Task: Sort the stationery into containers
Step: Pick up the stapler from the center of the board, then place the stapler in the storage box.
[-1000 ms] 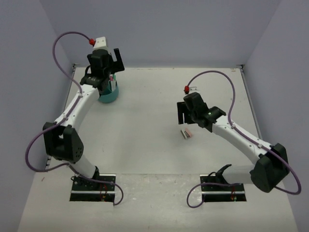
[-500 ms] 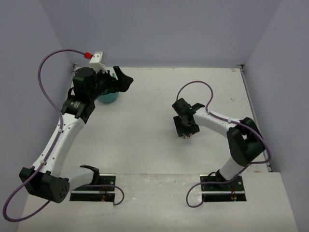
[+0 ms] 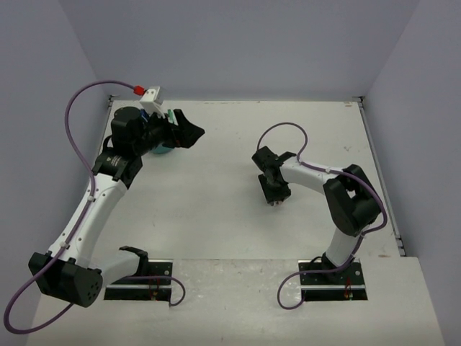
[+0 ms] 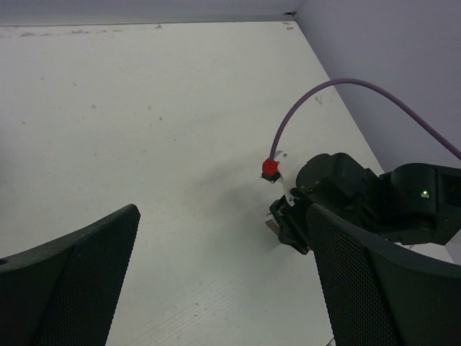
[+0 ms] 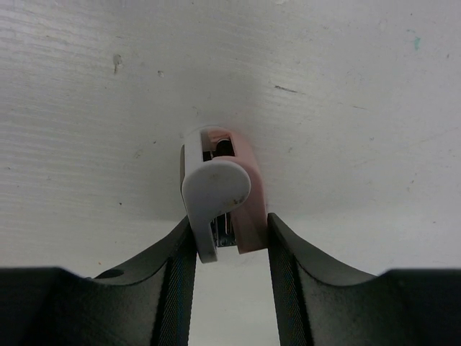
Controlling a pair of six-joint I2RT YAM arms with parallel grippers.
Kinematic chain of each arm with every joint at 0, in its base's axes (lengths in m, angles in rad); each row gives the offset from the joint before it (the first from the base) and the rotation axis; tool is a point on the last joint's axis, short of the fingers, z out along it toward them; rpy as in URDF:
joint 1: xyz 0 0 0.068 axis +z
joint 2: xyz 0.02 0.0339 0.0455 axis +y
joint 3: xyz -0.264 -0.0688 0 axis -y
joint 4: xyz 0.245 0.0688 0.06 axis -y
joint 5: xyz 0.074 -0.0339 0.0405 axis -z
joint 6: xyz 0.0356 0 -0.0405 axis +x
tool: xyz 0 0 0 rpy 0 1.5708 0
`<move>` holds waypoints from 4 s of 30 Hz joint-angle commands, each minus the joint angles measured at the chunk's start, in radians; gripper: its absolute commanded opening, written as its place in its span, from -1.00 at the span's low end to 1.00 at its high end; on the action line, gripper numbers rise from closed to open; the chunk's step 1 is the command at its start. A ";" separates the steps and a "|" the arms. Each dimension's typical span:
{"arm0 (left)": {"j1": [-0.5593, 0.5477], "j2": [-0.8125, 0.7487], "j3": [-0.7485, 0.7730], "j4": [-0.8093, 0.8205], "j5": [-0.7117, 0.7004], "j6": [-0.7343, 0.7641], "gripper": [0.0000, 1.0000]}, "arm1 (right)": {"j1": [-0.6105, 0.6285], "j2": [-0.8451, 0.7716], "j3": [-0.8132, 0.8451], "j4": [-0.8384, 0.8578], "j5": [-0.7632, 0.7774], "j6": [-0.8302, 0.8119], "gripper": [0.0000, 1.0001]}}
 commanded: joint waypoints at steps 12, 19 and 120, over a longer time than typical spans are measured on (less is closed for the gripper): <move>-0.126 0.072 -0.338 0.878 0.408 -0.518 0.99 | 0.126 -0.586 -0.091 0.463 -0.070 -0.012 -1.00; -0.171 0.152 -0.288 0.912 0.376 -0.501 0.76 | 0.179 -0.604 -0.008 0.428 -0.053 0.002 -1.00; 0.580 0.791 0.305 -0.019 0.836 1.261 -0.99 | 0.062 -0.812 -0.214 0.474 -0.059 -0.002 0.98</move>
